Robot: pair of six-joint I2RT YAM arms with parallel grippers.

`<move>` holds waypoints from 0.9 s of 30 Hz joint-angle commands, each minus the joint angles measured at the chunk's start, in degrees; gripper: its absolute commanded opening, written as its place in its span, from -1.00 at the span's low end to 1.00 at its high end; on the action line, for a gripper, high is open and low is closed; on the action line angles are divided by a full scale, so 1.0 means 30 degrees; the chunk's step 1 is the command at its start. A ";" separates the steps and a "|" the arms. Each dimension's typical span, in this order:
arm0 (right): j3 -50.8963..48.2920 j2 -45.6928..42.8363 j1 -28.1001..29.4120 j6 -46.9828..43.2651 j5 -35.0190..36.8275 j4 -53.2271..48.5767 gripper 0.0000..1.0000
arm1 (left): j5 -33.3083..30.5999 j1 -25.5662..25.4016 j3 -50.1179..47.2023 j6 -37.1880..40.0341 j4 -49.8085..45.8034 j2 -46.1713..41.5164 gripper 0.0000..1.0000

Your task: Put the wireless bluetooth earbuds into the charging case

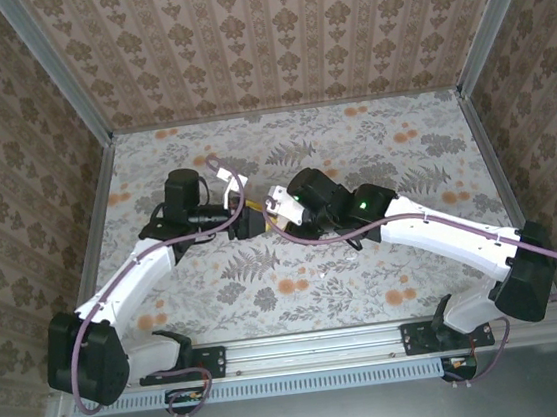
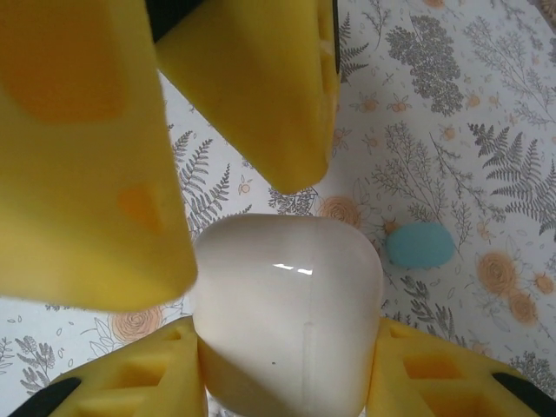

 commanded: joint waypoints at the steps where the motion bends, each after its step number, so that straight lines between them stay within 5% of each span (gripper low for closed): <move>1: -0.0054 -0.0380 0.0161 -0.0659 -0.0365 0.0416 -0.33 | 0.0519 -0.0166 0.0493 -0.0217 0.0832 0.0126 0.19; 18: -0.0108 -0.1080 0.0283 -0.0959 -0.0448 0.0642 -0.33 | 0.0474 -0.1092 0.0891 -0.0620 0.1201 0.1079 0.03; 27: -0.0096 -0.1134 0.0256 -0.1007 -0.0436 0.0513 -0.22 | 0.0219 -0.1073 0.1001 -0.0150 0.0865 0.1152 -0.72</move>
